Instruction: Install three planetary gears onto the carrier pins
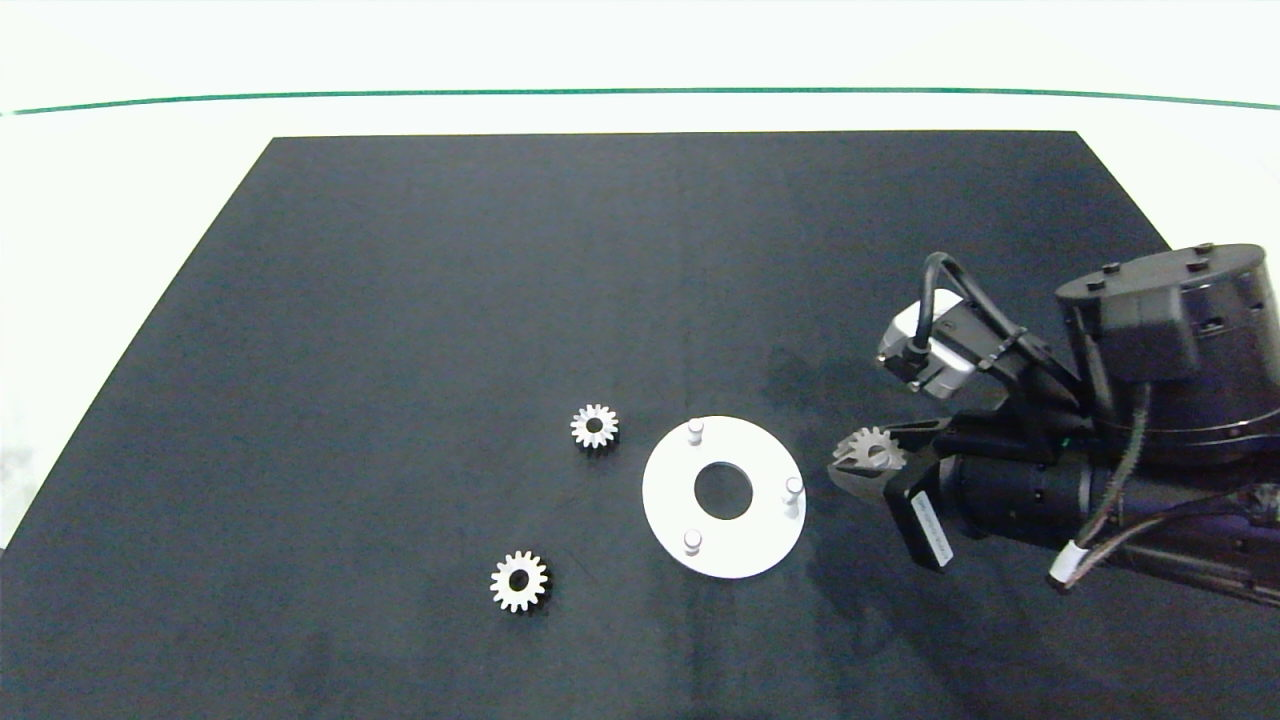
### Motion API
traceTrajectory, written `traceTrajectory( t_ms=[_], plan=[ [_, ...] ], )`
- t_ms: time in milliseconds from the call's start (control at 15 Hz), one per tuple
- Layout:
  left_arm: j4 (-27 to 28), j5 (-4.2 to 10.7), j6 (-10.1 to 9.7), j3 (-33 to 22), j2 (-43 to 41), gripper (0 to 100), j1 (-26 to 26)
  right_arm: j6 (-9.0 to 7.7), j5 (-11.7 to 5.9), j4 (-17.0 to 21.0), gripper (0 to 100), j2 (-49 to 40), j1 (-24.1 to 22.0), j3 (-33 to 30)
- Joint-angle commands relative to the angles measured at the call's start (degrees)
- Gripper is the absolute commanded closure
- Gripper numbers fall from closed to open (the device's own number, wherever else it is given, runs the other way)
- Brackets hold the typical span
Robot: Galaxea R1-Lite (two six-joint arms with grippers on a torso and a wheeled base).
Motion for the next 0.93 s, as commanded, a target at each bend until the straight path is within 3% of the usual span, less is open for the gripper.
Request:
traceTrajectory(
  t_ms=[67, 933],
  plan=[
    [0.2, -0.02, 0.04, 0.0, 0.1, 0, 0.0, -0.1, -0.13, -0.6, 84, 5.0, 1.1, -0.2],
    [0.2, -0.11, -0.05, 0.0, 0.4, 0, -0.1, -0.01, -0.22, -1.9, 84, 9.3, 1.6, -2.8]
  ],
)
